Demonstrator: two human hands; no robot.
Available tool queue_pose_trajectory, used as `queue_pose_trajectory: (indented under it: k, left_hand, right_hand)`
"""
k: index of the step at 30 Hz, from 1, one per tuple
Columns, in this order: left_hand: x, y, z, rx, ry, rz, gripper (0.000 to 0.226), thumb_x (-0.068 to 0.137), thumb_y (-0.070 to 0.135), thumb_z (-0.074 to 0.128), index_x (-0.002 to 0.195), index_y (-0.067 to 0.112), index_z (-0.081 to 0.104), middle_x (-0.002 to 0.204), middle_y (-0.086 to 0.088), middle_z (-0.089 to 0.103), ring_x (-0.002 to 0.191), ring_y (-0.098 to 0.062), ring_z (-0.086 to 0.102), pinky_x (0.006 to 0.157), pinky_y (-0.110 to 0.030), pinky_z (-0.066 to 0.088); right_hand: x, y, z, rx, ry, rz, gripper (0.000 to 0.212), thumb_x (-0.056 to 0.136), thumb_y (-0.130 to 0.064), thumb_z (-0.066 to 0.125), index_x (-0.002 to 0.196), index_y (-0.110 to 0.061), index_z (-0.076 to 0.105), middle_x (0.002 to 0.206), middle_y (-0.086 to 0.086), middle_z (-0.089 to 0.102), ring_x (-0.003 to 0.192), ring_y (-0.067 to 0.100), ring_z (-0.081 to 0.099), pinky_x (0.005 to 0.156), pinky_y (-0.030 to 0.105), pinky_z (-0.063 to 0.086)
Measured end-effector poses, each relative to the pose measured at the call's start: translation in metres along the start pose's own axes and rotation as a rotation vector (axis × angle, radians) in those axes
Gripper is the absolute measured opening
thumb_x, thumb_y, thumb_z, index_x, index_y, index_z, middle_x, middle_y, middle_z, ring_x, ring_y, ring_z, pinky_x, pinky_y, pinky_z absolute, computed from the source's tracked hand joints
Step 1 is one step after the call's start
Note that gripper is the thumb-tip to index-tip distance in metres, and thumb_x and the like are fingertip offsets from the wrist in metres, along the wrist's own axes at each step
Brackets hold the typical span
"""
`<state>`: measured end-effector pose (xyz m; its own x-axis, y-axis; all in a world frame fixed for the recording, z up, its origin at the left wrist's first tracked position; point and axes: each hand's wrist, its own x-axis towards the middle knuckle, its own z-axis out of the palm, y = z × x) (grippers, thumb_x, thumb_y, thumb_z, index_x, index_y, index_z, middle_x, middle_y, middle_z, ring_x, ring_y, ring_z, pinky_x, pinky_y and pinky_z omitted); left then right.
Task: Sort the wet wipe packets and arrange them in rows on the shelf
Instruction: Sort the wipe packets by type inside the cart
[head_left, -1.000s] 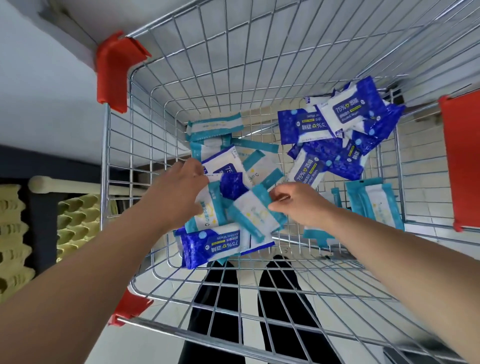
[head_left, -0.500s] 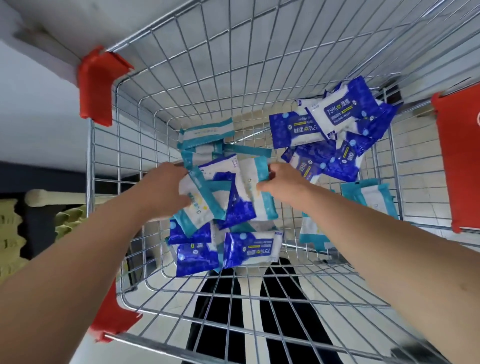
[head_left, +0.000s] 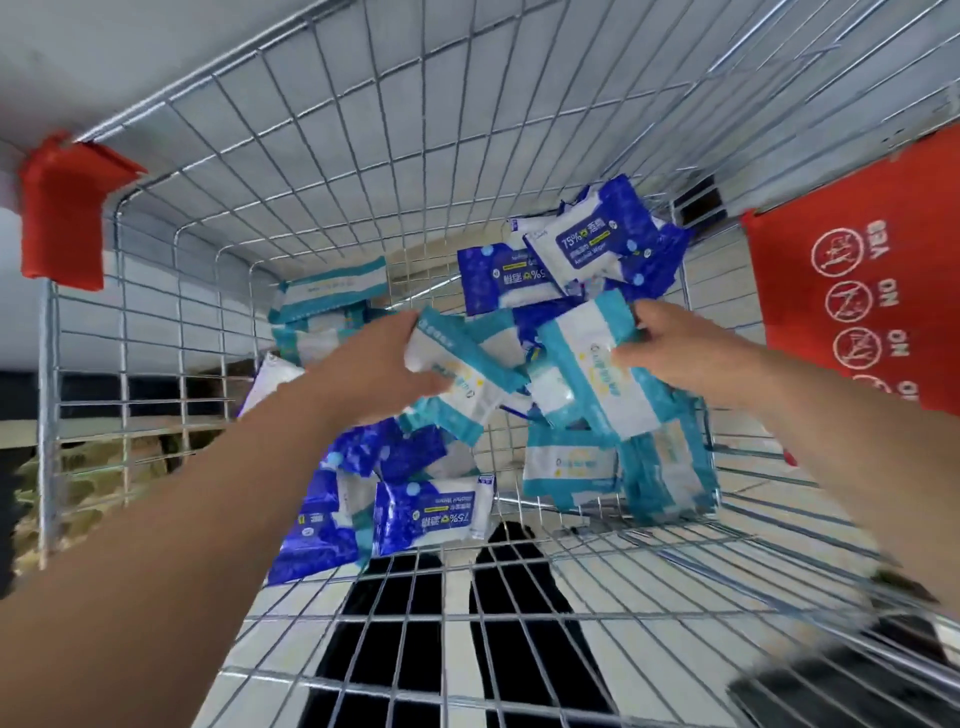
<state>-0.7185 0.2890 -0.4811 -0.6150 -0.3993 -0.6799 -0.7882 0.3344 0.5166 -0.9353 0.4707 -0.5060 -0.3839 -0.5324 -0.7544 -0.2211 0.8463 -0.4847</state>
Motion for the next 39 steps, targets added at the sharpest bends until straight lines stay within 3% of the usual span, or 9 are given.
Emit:
queue_pose_trajectory:
  k: [5, 10, 14, 16, 19, 22, 26, 31, 39]
  left_hand:
    - [0.026, 0.034, 0.059, -0.057, -0.239, -0.002, 0.048, 0.082, 0.034, 0.072, 0.125, 0.023, 0.053, 0.12, 0.011, 0.059, 0.095, -0.006, 0.053, 0.069, -0.017, 0.036]
    - [0.041, 0.041, 0.127, 0.071, -0.376, -0.078, 0.062, 0.09, 0.031, 0.063, 0.144, 0.017, 0.036, 0.149, -0.006, 0.035, 0.131, -0.021, 0.041, 0.099, -0.023, 0.033]
    - [0.047, 0.032, 0.154, 0.091, -0.256, -0.055, 0.044, 0.089, 0.023, 0.064, 0.131, 0.016, 0.054, 0.139, -0.015, 0.031, 0.128, -0.028, 0.041, 0.102, -0.022, 0.031]
    - [0.049, 0.031, 0.162, 0.053, -0.192, -0.027, 0.04, 0.087, 0.022, 0.067, 0.125, 0.012, 0.058, 0.131, -0.011, 0.043, 0.12, -0.025, 0.049, 0.091, -0.019, 0.034]
    - [0.051, 0.032, 0.169, 0.024, -0.147, 0.013, 0.035, 0.084, 0.019, 0.07, 0.115, 0.007, 0.059, 0.113, -0.005, 0.056, 0.104, -0.022, 0.054, 0.072, -0.019, 0.03]
    - [0.051, 0.033, 0.171, 0.046, -0.119, 0.028, 0.037, 0.083, 0.021, 0.072, 0.11, 0.007, 0.051, 0.102, -0.007, 0.055, 0.087, -0.023, 0.05, 0.067, -0.027, 0.03]
    - [0.045, 0.027, 0.145, 0.044, -0.044, 0.05, 0.038, 0.084, 0.027, 0.071, 0.116, 0.011, 0.057, 0.118, -0.006, 0.059, 0.104, -0.022, 0.056, 0.084, -0.028, 0.043]
    - [0.011, -0.016, 0.078, 0.12, 0.069, 0.034, 0.024, 0.083, 0.024, 0.072, 0.105, 0.017, 0.066, 0.105, 0.002, 0.064, 0.092, -0.014, 0.058, 0.074, -0.021, 0.035]
    - [-0.011, -0.077, 0.069, 0.526, -0.303, 0.103, 0.045, 0.081, 0.042, 0.07, 0.123, 0.032, 0.06, 0.123, 0.01, 0.058, 0.114, -0.013, 0.051, 0.096, -0.031, 0.042]
  right_hand:
    - [-0.015, 0.051, -0.018, -0.305, -0.166, 0.113, 0.023, 0.086, -0.01, 0.061, 0.105, -0.02, 0.054, 0.104, 0.005, 0.063, 0.087, 0.019, 0.06, 0.063, 0.023, 0.045]
    - [-0.008, 0.098, 0.0, -0.442, -0.151, 0.111, 0.028, 0.079, -0.015, 0.069, 0.106, -0.009, 0.065, 0.102, 0.006, 0.062, 0.088, 0.02, 0.057, 0.07, 0.027, 0.044]
    - [-0.006, 0.11, 0.014, -0.445, 0.006, 0.061, 0.034, 0.066, -0.023, 0.079, 0.095, -0.011, 0.066, 0.1, 0.008, 0.056, 0.083, 0.022, 0.057, 0.071, 0.032, 0.049]
    - [-0.006, 0.111, 0.017, -0.407, 0.06, 0.027, 0.051, 0.061, -0.028, 0.084, 0.102, -0.017, 0.056, 0.109, 0.004, 0.041, 0.09, 0.02, 0.05, 0.079, 0.034, 0.049]
    - [-0.005, 0.11, 0.019, -0.429, -0.002, 0.0, 0.061, 0.061, -0.029, 0.085, 0.104, -0.019, 0.044, 0.11, 0.005, 0.046, 0.088, 0.022, 0.05, 0.078, 0.037, 0.048]
    - [-0.007, 0.105, 0.019, -0.488, -0.008, 0.014, 0.061, 0.06, -0.035, 0.085, 0.099, -0.018, 0.041, 0.107, 0.007, 0.047, 0.088, 0.023, 0.05, 0.075, 0.038, 0.048]
    - [-0.009, 0.082, 0.019, -0.45, 0.157, -0.109, 0.05, 0.065, -0.034, 0.082, 0.1, -0.011, 0.054, 0.111, 0.012, 0.045, 0.101, 0.026, 0.048, 0.083, 0.035, 0.045]
    - [-0.004, 0.035, 0.039, -0.329, 0.193, -0.225, 0.036, 0.08, -0.021, 0.072, 0.111, -0.009, 0.061, 0.117, 0.013, 0.054, 0.112, 0.027, 0.05, 0.091, 0.031, 0.04]
    - [0.026, -0.01, 0.124, -0.06, -0.095, -0.165, 0.054, 0.087, -0.018, 0.068, 0.136, -0.004, 0.048, 0.139, 0.012, 0.052, 0.127, 0.024, 0.051, 0.105, 0.033, 0.04]
